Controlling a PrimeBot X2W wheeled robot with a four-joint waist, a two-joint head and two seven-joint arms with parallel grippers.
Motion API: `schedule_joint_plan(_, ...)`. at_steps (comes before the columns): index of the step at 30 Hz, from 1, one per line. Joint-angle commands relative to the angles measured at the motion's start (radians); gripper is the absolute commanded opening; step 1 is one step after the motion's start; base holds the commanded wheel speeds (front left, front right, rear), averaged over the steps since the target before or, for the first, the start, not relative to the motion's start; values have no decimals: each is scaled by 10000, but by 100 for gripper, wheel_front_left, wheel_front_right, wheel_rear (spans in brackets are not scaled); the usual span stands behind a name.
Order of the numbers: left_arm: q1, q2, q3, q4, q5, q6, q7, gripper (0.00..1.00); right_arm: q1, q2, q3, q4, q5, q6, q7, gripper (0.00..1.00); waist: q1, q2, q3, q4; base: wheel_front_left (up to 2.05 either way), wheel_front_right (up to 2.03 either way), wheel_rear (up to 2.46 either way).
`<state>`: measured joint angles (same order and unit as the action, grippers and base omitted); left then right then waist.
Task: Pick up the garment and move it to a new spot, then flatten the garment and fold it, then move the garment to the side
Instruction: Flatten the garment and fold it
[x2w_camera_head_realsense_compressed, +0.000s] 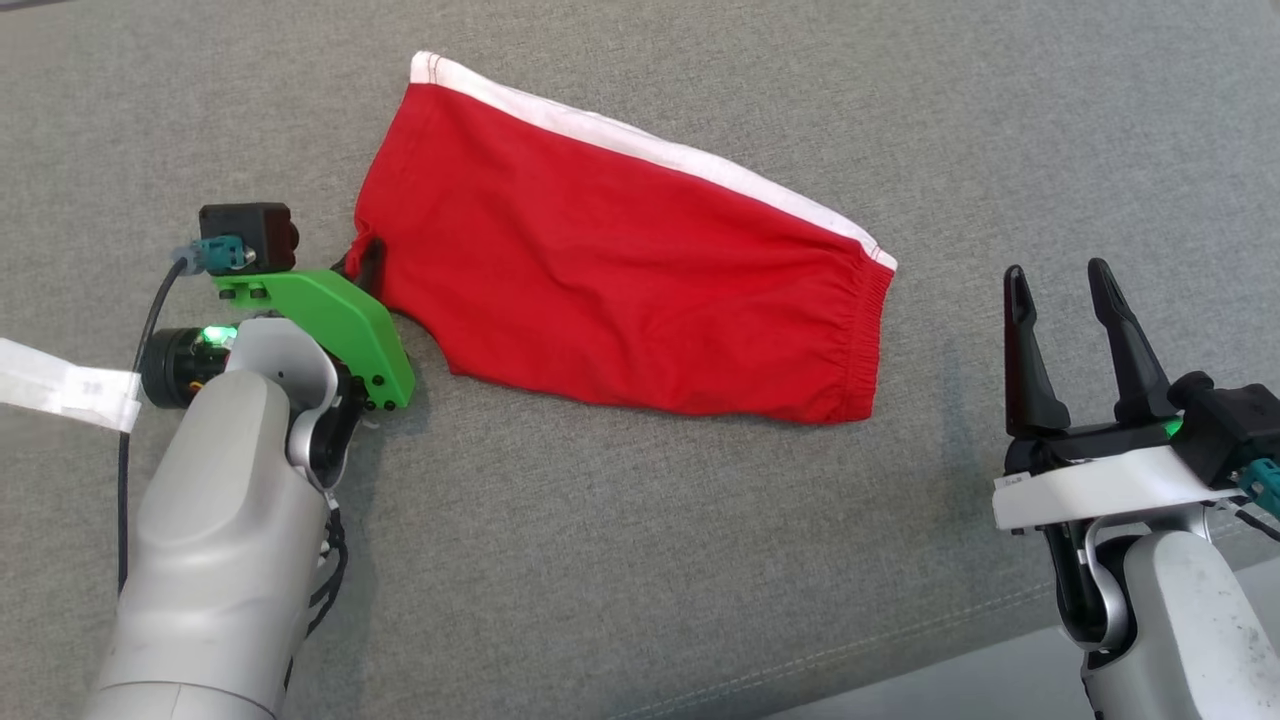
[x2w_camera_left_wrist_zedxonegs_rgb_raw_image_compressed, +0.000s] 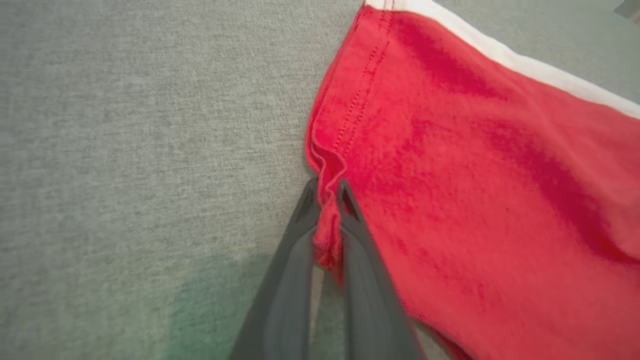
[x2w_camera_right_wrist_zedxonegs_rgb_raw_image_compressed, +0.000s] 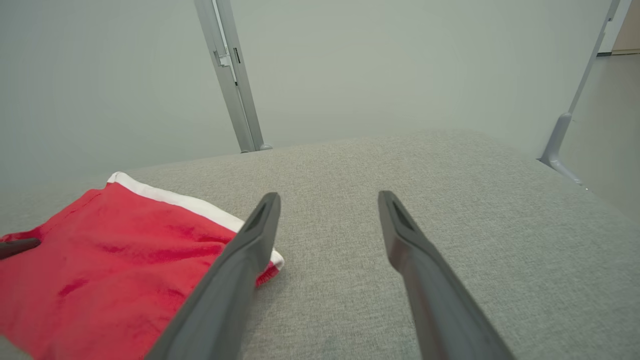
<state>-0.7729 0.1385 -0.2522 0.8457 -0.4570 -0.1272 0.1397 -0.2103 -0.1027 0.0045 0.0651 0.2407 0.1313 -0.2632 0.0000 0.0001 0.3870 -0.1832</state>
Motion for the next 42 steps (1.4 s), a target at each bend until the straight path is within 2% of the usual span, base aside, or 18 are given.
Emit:
schedule_joint_plan(1, 369, -50, -92, 208, -147, -30, -46, 0, -70, 23, -32, -4, 7, -10, -48, 100, 0, -1, -58, 39, 0, 0, 0)
schedule_joint_plan(6, 1271, -25, 164, 17, -485, 3, -1448, 0, 138, 34, -143, 10, 21, -10, -48, 100, 0, -1, -296, 247, 0, 0, 0)
schedule_joint_plan(12, 2846, -252, 483, -967, -784, 360, -2906, 0, 469, -18, -331, -47, 34, -10, -48, 100, 0, -1, -622, 831, 0, 0, 0)
schedule_joint_plan(18, 4975, -565, 386, -3078, -1022, 850, -3206, 0, 765, -102, -478, -16, -29, -10, -49, 100, 0, -1, -931, 1320, 0, 0, 0)
schedule_joint_plan(23, 5795, -665, 343, -4245, -1254, 1135, -3129, 0, 818, -81, -524, 15, 13, -10, -49, 100, 0, -1, -940, 1390, 0, 0, 0)
schedule_joint_plan(24, 5956, -693, 338, -4472, -1380, 1162, -3096, 40, 820, -90, -515, 33, 11, -10, -49, 100, 0, -1, -937, 1396, 0, 0, 0)
schedule_joint_plan(25, 6088, -713, 301, -4706, -1373, 1242, -3128, 100, 820, -105, -507, 55, 4, -10, -49, 100, 0, -1, -954, 1399, 0, 0, 0)
schedule_joint_plan(29, 6335, -543, 271, -5632, -618, 1773, -3648, 100, 811, -234, -408, 154, -133, -10, -49, 100, 0, -1, -1057, 1393, 0, 0, 0)
schedule_joint_plan(34, 6222, -148, 429, -7097, 1089, 2609, -4017, 100, 778, -371, -331, 143, -409, -10, -49, 100, 0, -1, -1203, 1434, 0, 0, 0)
schedule_joint_plan(38, 6375, -3, 696, -8185, 1998, 2756, -4037, 100, 830, -411, -249, 160, -530, -10, -49, 100, 0, -1, -1335, 1432, 0, 0, 0)
schedule_joint_plan(42, 6633, 153, 690, -8440, 2394, 2689, -4039, 100, 850, -452, -148, 246, -583, -10, -18, 100, 0, -1, -1403, 1441, 0, 0, 0)
